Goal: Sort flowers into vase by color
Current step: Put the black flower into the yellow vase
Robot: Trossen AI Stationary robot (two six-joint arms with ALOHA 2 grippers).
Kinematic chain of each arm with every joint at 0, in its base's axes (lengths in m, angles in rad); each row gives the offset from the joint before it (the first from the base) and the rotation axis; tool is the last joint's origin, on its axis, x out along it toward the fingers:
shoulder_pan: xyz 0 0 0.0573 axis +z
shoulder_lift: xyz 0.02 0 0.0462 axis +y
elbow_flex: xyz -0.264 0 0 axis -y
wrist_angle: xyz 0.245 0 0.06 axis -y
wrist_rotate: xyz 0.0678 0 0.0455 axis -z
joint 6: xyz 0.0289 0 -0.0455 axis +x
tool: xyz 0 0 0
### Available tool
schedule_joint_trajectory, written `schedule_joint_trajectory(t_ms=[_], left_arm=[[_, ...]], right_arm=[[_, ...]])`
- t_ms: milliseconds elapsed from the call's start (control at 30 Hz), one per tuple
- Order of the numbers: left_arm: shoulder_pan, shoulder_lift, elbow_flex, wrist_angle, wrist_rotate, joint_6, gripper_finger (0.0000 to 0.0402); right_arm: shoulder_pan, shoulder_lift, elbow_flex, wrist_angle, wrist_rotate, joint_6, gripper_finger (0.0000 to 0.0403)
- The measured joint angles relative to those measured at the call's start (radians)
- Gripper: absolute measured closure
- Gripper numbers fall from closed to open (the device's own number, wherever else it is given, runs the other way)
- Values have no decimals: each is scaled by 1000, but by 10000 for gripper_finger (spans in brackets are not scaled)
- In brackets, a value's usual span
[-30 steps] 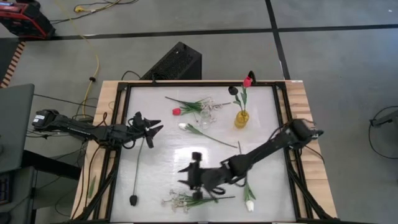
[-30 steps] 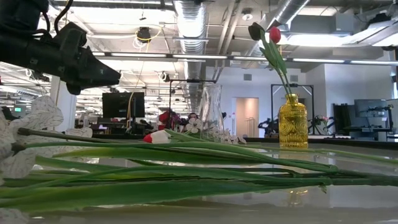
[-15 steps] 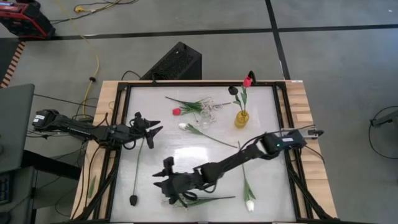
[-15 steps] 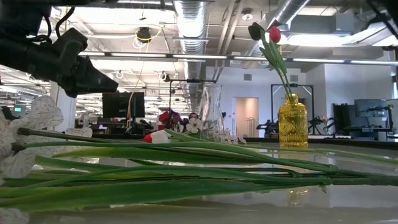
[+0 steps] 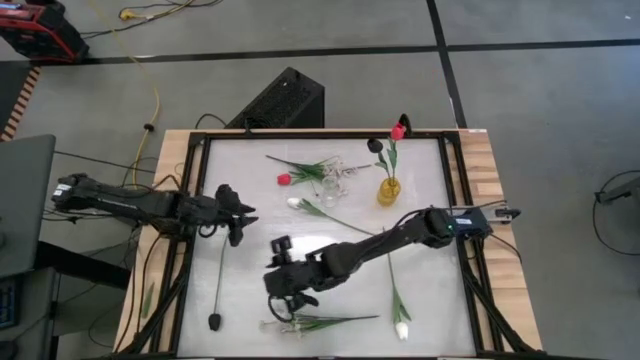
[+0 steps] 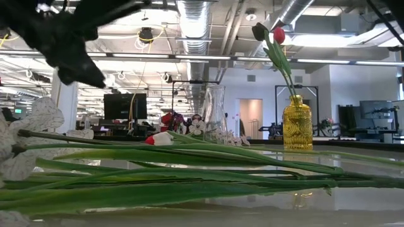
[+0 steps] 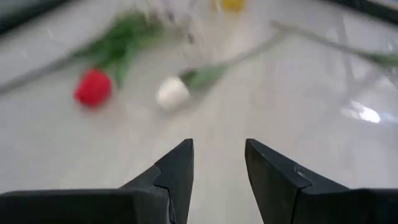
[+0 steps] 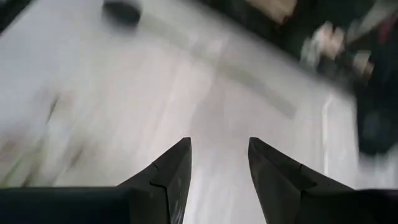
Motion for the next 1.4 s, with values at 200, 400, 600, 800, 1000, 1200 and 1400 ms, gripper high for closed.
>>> schedule_joint_trajectory(t_ms=[200,400,600,800,1000,1200,1400], left_arm=[[-63,92,177,-356,174,-237,269],[-161,202,224,-527,352,-491,269],[-327,320,217,-575,462,-817,269],[-481,435,217,-520,434,-1058,269],[-596,577,217,-386,389,-1228,269],[-656,734,219,-284,383,-1327,269],[-687,831,263,-285,373,-1323,275]], right_arm=[[29,-92,0,-352,-68,226,219],[73,-117,0,-536,-132,292,219],[91,-117,-2,-570,-132,207,219],[95,-117,-2,-574,-133,232,219],[129,-116,-41,-577,-136,231,219],[161,-116,-83,-576,-153,258,219],[210,-115,-91,-603,-155,278,219]])
